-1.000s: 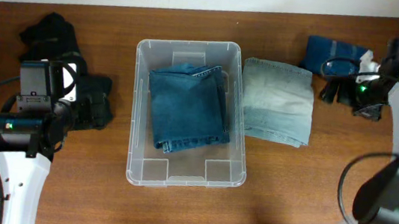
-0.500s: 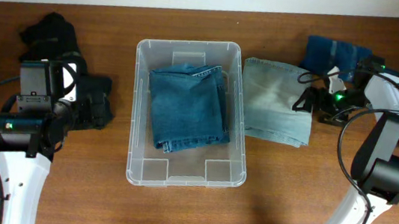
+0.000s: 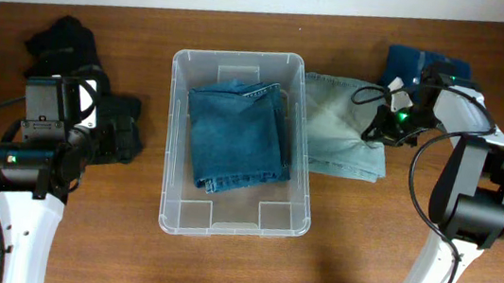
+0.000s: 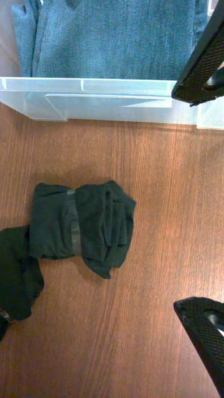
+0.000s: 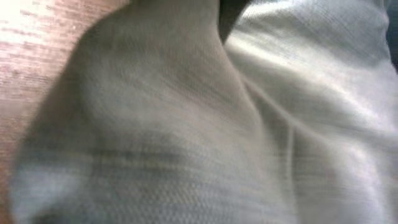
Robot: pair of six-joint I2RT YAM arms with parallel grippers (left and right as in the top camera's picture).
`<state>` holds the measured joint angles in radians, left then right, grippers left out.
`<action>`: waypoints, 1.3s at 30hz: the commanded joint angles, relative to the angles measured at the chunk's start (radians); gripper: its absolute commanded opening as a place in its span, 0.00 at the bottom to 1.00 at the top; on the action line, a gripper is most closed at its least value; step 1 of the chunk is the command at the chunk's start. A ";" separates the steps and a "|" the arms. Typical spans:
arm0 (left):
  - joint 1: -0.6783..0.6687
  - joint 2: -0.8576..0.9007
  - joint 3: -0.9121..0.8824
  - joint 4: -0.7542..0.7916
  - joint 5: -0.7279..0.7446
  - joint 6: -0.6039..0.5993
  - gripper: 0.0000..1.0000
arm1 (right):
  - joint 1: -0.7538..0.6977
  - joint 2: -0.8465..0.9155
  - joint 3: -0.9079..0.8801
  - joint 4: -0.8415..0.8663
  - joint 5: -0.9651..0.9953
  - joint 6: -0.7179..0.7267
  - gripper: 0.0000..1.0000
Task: Pack container
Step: 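Grasp the light-blue folded jeans with the right gripper and lift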
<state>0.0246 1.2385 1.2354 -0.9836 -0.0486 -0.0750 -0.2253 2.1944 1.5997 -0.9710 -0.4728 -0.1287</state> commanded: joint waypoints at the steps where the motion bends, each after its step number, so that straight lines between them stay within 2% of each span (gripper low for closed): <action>1: -0.002 0.003 0.016 0.002 0.001 -0.010 0.99 | 0.016 0.035 -0.016 -0.009 0.017 0.000 0.04; 7: -0.002 0.003 0.016 0.002 0.001 -0.010 0.99 | 0.016 -0.004 0.009 -0.064 0.013 0.006 0.04; 12: -0.002 0.003 0.016 0.002 0.001 -0.010 0.99 | 0.017 -0.154 0.079 -0.117 0.013 0.006 0.04; 28: -0.002 0.003 0.016 0.002 0.001 -0.010 0.99 | 0.049 -0.624 0.136 -0.095 0.014 0.005 0.04; 39: -0.002 0.003 0.016 0.002 0.001 -0.010 0.99 | 0.168 -0.719 0.136 -0.075 0.013 0.006 0.04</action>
<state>0.0246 1.2385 1.2354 -0.9836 -0.0486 -0.0750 -0.1036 1.5303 1.7039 -1.0664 -0.4309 -0.1226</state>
